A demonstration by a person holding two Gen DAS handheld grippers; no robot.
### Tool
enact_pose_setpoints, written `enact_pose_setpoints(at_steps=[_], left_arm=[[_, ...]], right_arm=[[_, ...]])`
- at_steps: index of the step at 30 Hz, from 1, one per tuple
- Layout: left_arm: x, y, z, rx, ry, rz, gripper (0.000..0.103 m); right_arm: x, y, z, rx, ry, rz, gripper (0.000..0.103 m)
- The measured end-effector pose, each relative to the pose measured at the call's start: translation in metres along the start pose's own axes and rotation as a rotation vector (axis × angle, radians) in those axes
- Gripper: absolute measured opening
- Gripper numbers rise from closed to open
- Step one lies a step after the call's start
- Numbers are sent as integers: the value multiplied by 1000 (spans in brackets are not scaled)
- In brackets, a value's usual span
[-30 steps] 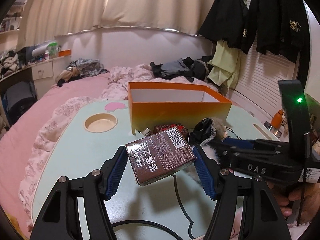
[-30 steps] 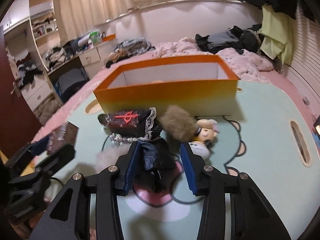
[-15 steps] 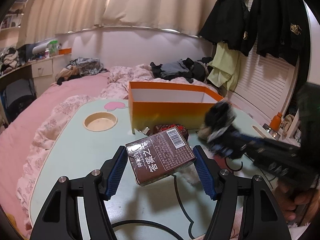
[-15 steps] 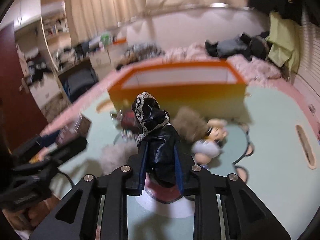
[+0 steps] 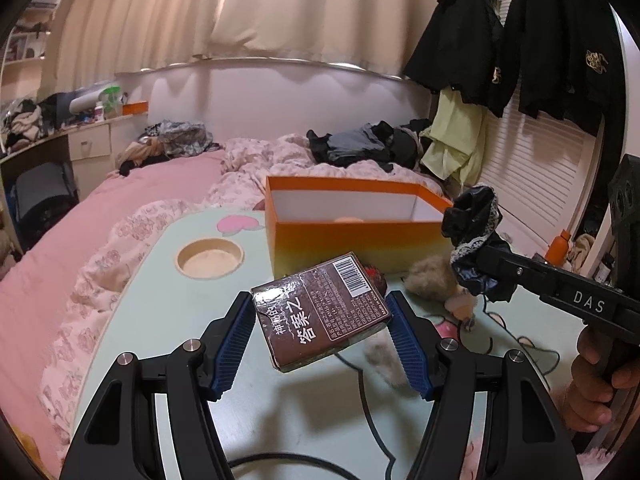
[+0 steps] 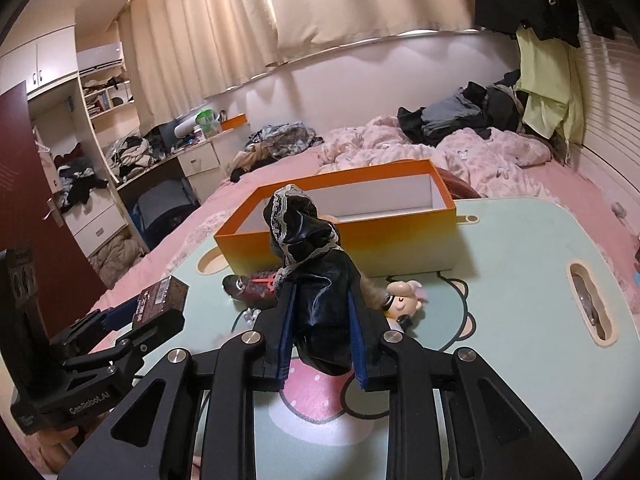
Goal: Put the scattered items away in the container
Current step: 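Lower the carton and black bag into the box and open both grippers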
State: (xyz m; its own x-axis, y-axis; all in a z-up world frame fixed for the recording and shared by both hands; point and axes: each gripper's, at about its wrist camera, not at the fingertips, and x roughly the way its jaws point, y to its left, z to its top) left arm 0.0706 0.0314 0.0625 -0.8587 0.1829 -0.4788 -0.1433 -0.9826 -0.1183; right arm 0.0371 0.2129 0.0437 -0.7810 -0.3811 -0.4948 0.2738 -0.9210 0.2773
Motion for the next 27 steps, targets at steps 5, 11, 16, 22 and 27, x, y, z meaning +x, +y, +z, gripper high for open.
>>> enact_pose_setpoints(at_steps=[5,11,16,22,27], left_arm=[[9,-2,37,50,-9,4,66],[42,5,94,34,-4,-28,66],[89,9,117,8,71,-44,66],[119,8,117,-32,107,-8,69],[119,2,113,-30,100,-11,86]], right_arm=[[4,-7,24,10,-16,-49,25],[16,-10,67,7,-58,-107,25],[52,-27,99,41,23,-61,26],[82,-41,108,88,83,-67,34],[87,-41,102,100,116,-105,58]])
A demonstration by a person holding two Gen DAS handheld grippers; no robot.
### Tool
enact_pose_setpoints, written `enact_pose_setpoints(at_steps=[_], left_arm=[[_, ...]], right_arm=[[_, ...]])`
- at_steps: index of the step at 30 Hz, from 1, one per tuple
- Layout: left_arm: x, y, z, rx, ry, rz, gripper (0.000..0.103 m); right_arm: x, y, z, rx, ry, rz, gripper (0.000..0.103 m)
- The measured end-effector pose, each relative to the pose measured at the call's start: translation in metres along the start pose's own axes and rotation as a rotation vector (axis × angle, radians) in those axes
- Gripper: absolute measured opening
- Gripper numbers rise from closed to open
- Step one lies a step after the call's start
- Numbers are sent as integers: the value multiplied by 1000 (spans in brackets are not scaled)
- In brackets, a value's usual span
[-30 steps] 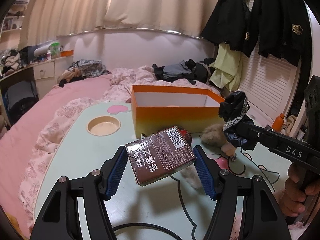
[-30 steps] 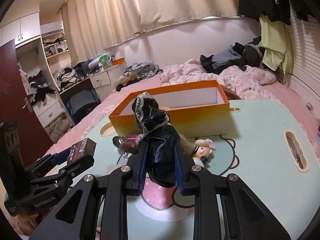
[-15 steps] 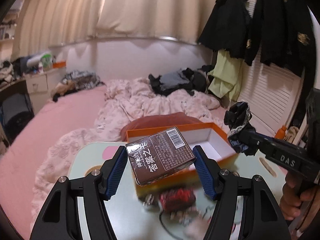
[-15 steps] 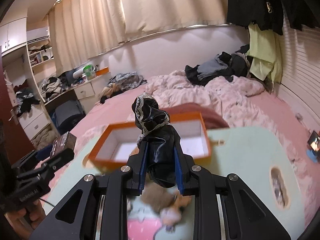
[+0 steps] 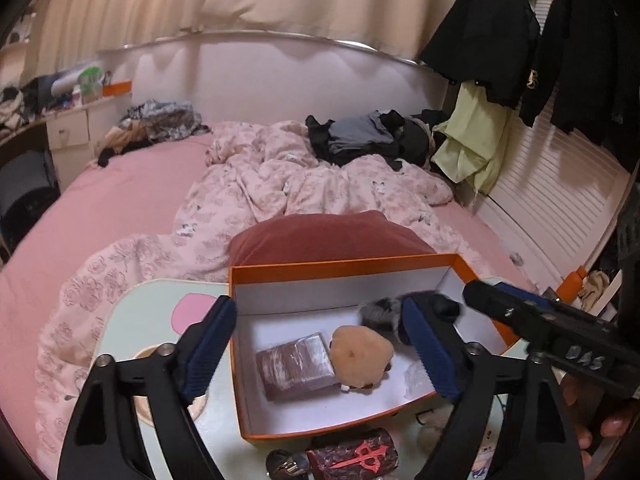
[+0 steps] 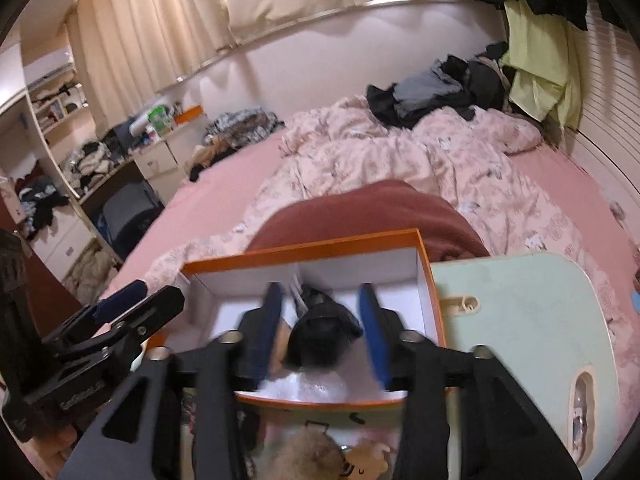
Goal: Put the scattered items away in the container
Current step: 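Lower the carton and black bag into the box and open both grippers, then withdraw both grippers from the box back over the table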
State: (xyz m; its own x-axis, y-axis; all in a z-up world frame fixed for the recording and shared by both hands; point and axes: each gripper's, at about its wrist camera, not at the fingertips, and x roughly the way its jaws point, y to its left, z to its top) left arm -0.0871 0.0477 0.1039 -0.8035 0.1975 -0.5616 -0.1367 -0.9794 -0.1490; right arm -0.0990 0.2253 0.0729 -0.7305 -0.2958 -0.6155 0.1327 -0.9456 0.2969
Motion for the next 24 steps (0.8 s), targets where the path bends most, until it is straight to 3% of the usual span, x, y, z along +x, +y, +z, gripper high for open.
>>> enact_pose_setpoints(at_steps=[1,7,11,17,20,24], left_arm=[[-3,-2,-1,16,-7,7,87],[-38,10,-3,-9,-70,8,94],[-67,19,-27,25,-96,100,99],[-79,24,-84,-46,73,-10,99],[-75,18,-112,-48,130,15,99],[-68,14,-139,-49,184,37,99]], right_arm=[[-5,-1,-2,12,-22,4,62],[-42,-9,-4,45,-110,-22,63],[-72,-25,-11,121,-121,-2,63],[-96,-9,-73,16,-53,-23,63],[-90,7,-109,-64,16,-66,63],[-86,14,-139,-93,25,-148,63]])
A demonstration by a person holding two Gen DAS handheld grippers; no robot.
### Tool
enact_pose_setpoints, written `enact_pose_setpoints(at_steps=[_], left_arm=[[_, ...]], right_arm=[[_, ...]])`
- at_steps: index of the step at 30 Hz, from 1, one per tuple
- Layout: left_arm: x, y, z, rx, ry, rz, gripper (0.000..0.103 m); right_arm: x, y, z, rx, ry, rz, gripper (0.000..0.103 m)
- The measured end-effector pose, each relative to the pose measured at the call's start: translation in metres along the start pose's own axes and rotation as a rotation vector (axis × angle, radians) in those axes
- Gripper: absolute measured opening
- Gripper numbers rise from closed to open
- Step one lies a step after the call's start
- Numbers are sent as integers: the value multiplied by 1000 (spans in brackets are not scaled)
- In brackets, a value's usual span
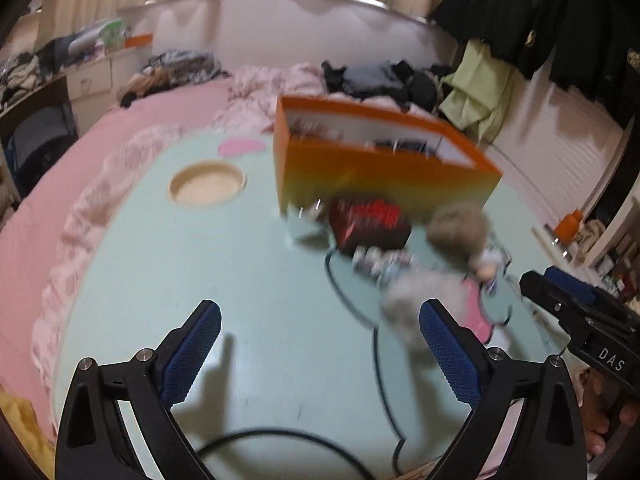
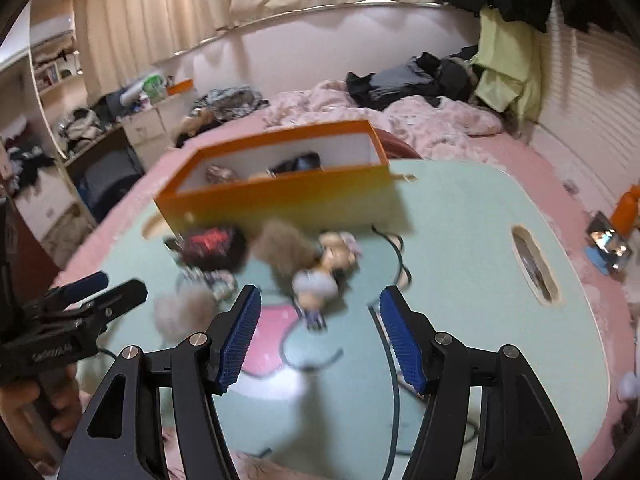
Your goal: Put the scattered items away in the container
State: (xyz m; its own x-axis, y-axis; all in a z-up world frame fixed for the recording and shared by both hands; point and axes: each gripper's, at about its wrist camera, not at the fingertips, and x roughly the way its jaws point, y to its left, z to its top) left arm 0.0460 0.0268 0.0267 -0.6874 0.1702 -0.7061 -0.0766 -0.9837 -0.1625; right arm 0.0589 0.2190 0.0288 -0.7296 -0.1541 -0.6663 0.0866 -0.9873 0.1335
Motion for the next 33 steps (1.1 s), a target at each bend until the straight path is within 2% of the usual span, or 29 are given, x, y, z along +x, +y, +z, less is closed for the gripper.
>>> enact_pose_setpoints(at_steps=[2,6,8,10,12,14,16,33], left_arm=[[4,0,-5,11,13,21,99],[11,0,-10,44,4,116,102],[14,-7,-11,89,10,162,103],[12,-6,-12,101,6,143,103],[12,-6,-12,101,5,142,103],[12,-7,-13,100,4,140,103],[12,-6,-13,100,1,139,103],[12,-7,-13,100,-1,139,103]], right_arm=[[7,-1,-5,-3,23,-28,63],[25,-10,-11,39,106,-109,63],[28,-11,-13,32,112,-165,67],[30,-12,-13,20,124,-178,82],[33,-12,-12,7,137,-180,89],[34,-12,-13,5,140,-175,92],[36,-14,-13,0,152,-171,103],[34,-12,-18,-2,146,-171,103]])
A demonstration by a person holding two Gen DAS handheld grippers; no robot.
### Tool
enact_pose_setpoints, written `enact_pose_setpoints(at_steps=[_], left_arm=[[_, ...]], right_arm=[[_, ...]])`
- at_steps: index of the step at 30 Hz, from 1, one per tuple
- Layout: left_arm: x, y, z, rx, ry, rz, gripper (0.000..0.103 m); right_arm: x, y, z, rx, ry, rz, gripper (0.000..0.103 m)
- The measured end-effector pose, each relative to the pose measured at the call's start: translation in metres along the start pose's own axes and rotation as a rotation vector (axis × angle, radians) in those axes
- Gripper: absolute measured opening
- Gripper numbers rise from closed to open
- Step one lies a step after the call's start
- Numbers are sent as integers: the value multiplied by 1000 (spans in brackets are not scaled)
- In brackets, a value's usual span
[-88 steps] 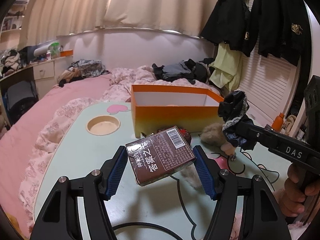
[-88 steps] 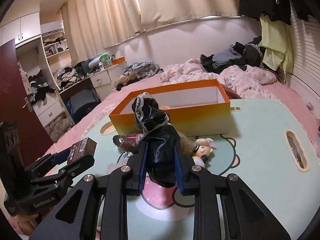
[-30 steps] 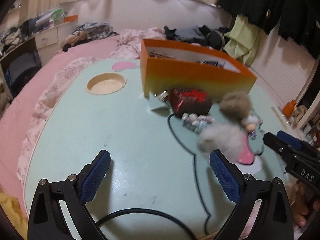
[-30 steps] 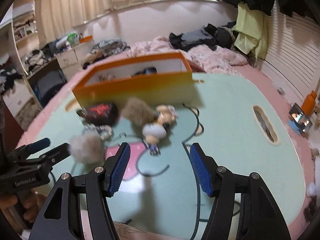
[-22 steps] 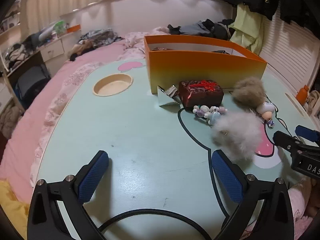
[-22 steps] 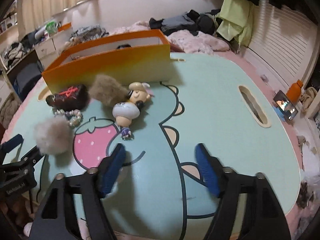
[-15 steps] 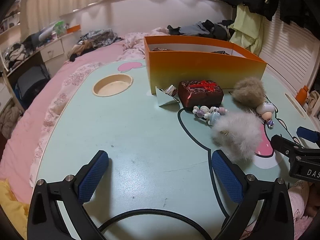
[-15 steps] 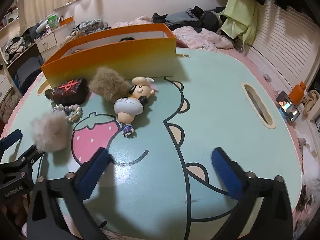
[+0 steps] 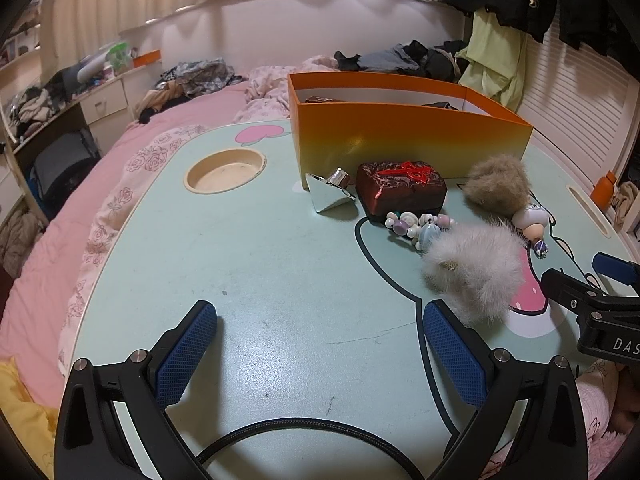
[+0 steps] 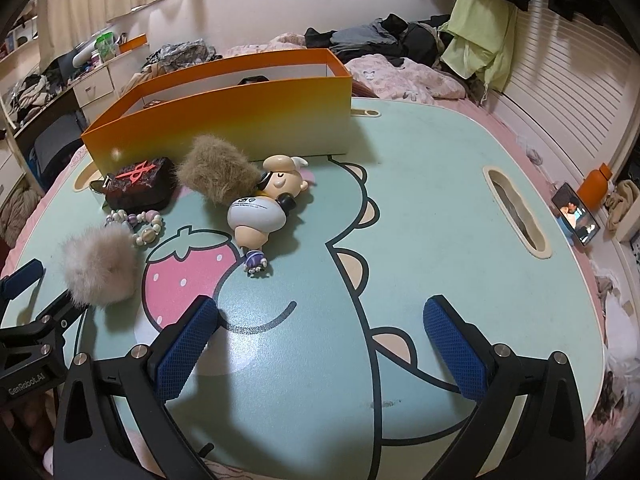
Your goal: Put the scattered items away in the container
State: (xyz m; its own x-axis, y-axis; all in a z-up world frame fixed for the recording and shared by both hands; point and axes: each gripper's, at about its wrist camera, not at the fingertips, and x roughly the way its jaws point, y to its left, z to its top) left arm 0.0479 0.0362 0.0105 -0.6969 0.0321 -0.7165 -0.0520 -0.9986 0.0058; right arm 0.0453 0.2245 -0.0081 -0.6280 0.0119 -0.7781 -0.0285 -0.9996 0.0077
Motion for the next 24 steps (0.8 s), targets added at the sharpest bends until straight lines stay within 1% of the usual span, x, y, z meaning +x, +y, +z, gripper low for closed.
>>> enact_pose_setpoints(at_steps=[21,24], left_arm=[[0,0,-1,0,-1,0,103],[0,0,-1,0,-1,0,103]], right_arm=[[-1,0,1,-3,-5,2,103],[-2,2,2,-20,-11,20,103]])
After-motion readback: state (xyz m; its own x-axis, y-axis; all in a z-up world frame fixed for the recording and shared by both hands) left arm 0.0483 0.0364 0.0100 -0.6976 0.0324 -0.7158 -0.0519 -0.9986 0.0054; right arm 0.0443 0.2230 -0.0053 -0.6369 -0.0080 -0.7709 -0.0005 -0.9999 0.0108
